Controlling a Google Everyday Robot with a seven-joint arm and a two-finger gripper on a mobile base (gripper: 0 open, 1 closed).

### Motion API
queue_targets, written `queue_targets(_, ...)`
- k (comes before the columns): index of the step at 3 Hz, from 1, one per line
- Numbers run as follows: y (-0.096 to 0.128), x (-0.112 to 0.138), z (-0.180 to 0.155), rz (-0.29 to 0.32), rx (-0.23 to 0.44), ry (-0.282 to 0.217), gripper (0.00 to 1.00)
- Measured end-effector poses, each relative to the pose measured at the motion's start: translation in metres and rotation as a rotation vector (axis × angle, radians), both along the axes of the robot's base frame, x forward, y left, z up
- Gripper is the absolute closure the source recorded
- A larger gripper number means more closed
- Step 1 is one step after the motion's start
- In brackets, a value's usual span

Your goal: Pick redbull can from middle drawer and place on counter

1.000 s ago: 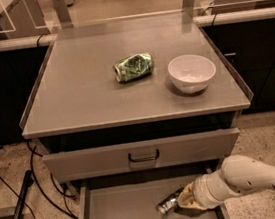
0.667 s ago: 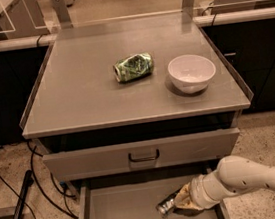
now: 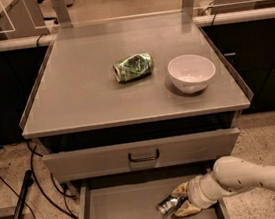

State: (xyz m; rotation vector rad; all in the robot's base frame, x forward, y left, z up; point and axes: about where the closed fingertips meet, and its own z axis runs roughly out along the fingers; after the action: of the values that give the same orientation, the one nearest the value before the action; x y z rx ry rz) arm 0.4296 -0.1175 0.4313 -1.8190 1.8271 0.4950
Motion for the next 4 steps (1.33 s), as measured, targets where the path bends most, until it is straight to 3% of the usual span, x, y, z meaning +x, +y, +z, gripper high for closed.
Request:
queue_targets(1,-0.001,0.001,-0.008,-0.003,0.006,0.001,0.0)
queue_targets(3,-0.01,0.001,-0.016,-0.055,0.007,-0.076,0.0)
queue_targets(4,-0.009,0.005,-0.021,-0.067,0.004,-0.083,0.18)
